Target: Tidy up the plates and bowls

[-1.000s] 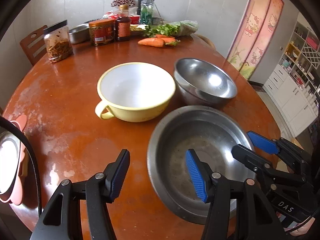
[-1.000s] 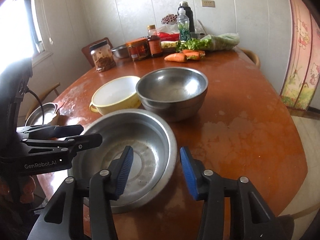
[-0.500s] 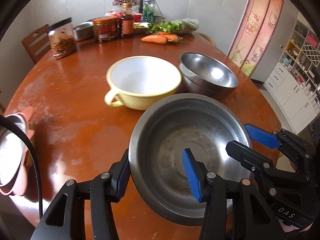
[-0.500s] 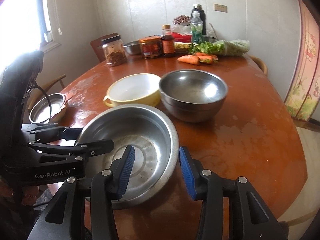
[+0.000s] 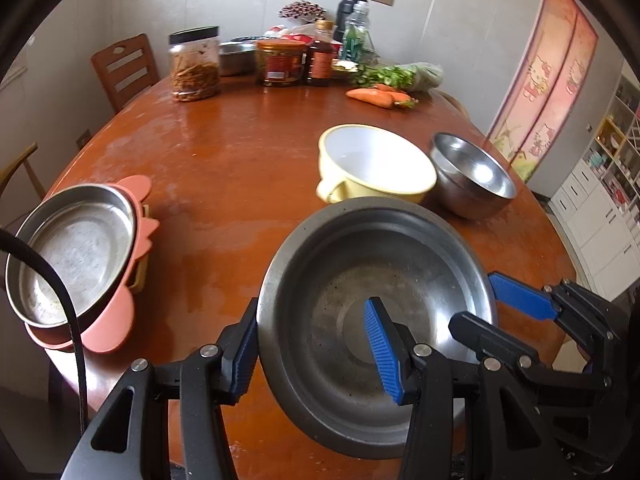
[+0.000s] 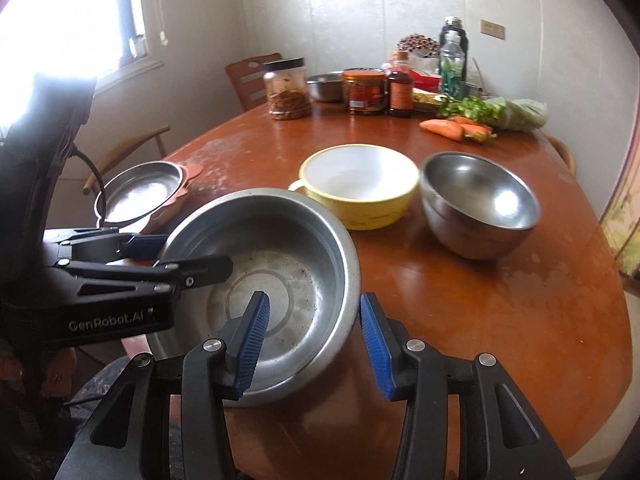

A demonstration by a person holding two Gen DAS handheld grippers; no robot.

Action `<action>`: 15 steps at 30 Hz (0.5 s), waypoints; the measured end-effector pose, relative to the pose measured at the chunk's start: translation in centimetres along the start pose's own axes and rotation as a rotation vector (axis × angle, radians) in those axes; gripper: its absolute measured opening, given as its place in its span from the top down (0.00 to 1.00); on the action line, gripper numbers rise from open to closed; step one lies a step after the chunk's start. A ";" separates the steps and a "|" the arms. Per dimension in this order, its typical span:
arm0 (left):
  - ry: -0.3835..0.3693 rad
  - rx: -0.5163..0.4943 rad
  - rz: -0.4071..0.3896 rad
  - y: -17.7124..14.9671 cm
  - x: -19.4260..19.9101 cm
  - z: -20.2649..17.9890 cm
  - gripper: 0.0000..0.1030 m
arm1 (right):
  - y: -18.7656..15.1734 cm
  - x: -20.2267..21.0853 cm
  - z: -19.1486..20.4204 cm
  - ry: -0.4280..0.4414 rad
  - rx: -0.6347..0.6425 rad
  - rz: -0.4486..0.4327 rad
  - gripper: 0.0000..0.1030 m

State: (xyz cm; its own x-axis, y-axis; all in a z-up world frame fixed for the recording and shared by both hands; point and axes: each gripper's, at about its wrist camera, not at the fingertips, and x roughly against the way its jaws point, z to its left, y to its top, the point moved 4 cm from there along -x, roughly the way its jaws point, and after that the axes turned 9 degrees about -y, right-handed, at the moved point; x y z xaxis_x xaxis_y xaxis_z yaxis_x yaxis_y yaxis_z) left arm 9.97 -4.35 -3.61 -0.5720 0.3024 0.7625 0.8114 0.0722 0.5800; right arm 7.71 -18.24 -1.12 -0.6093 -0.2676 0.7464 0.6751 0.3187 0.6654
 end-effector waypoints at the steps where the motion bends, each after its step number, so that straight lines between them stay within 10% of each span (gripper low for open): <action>1: 0.001 0.006 -0.003 0.0 0.1 0.3 0.51 | 0.0 -0.1 0.3 0.001 0.005 0.004 0.52; 15: -0.027 0.024 0.012 0.1 -0.7 1.4 0.51 | 0.7 -1.3 1.0 0.001 0.020 0.039 0.52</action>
State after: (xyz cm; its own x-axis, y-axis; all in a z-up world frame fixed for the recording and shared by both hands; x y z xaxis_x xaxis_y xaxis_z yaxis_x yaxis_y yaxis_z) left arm 10.61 -3.25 -4.46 -0.5591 0.3294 0.7608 0.8209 0.0910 0.5638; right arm 8.62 -16.78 -1.66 -0.5825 -0.2551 0.7718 0.6899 0.3470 0.6353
